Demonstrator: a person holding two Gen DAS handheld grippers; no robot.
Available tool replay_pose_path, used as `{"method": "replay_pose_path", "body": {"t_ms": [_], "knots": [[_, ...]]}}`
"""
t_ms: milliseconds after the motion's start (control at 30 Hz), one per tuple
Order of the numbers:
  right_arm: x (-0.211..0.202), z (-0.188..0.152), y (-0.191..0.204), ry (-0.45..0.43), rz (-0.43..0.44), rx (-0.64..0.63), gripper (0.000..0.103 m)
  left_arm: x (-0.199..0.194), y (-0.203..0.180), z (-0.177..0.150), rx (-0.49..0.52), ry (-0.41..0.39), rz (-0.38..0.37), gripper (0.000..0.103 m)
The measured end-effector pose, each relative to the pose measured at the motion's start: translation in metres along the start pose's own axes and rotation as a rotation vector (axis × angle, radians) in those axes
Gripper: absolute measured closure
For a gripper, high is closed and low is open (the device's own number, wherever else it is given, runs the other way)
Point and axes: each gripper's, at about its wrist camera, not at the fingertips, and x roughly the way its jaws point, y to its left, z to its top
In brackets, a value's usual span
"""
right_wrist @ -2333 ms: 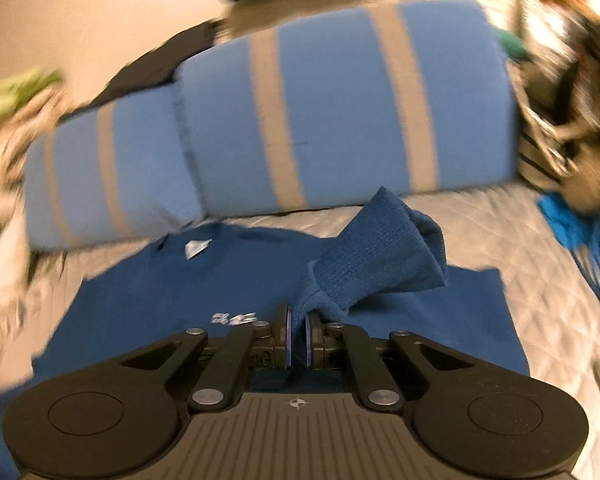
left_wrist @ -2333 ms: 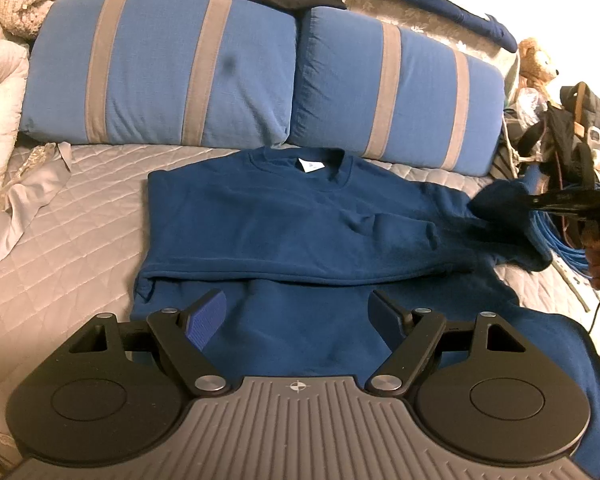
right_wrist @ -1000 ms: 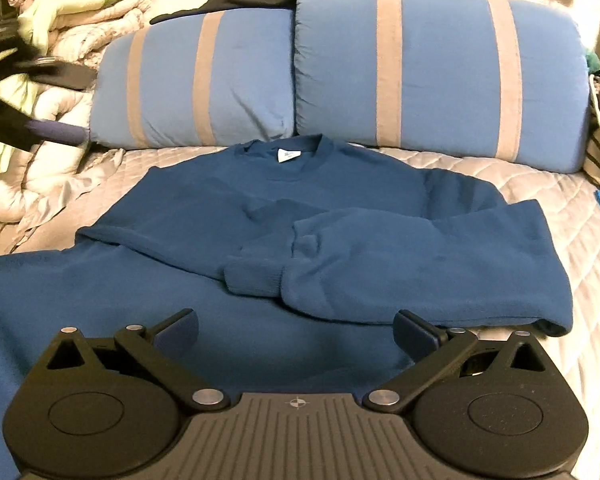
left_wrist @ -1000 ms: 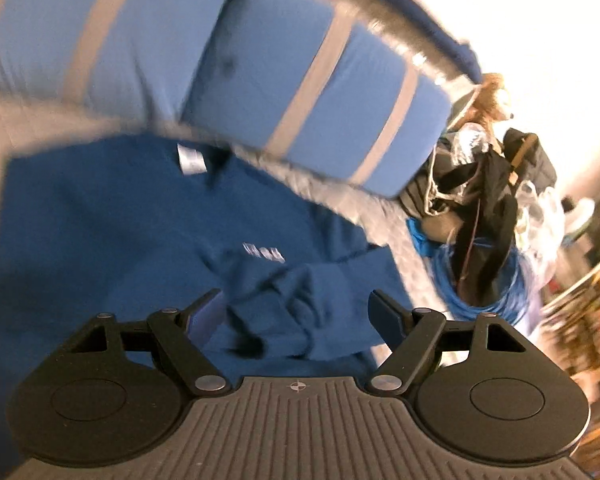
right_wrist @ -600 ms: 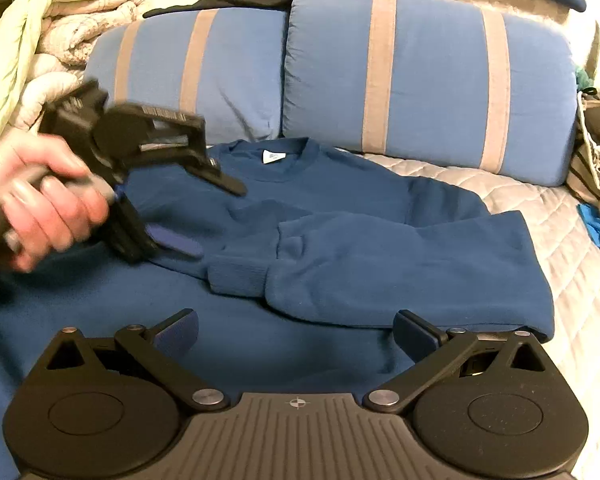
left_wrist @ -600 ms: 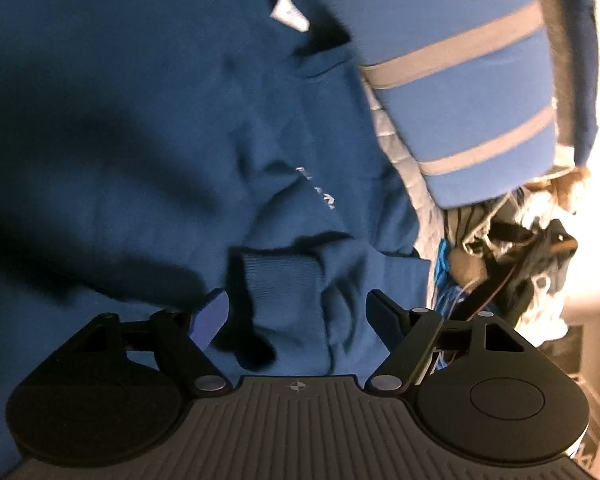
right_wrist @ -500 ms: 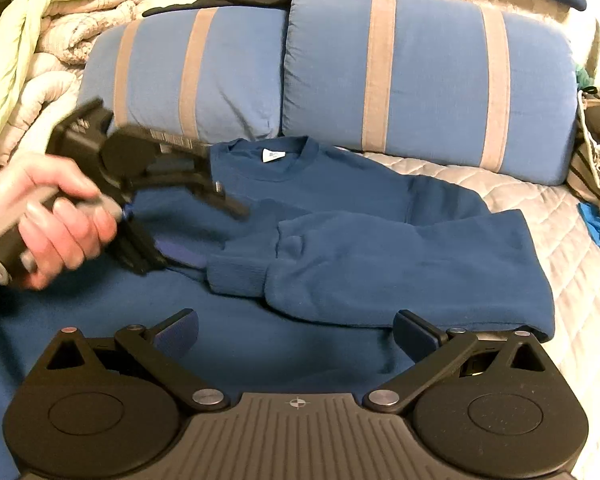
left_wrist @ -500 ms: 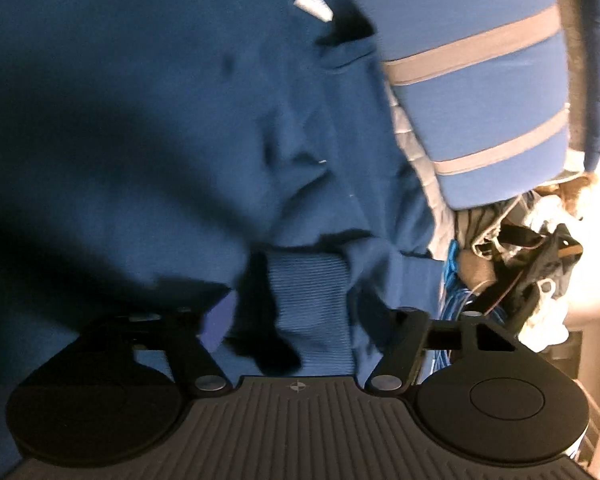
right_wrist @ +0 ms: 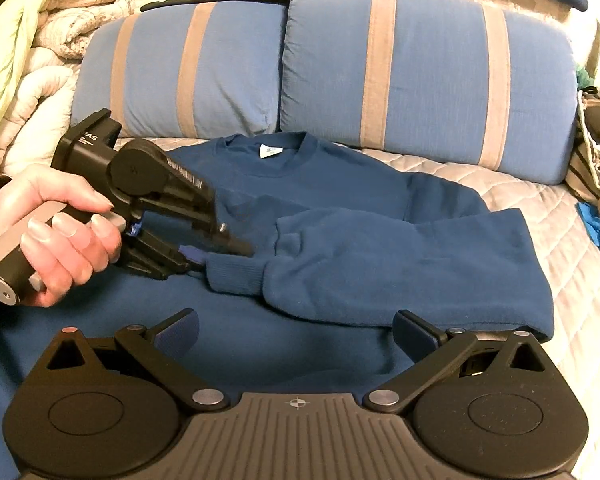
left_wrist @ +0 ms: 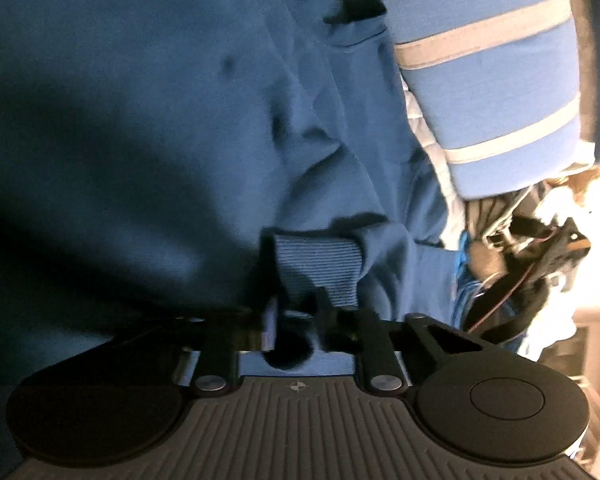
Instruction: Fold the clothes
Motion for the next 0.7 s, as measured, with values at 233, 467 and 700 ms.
{"method": "replay_pose_path", "body": {"t_ms": [233, 467, 700], "knots": [[0.001, -0.001, 0.002, 0.004, -0.011, -0.014, 0.001, -0.026, -0.037, -0.011, 0.231, -0.088, 0.079, 0.098], [0.000, -0.002, 0.004, 0.006, -0.020, -0.026, 0.000, -0.057, -0.096, -0.041, 0.572, -0.189, 0.219, 0.098], [-0.001, -0.002, 0.004, 0.009, -0.023, -0.032, 0.000, -0.075, -0.119, -0.059, 0.731, -0.259, 0.370, 0.098]]}}
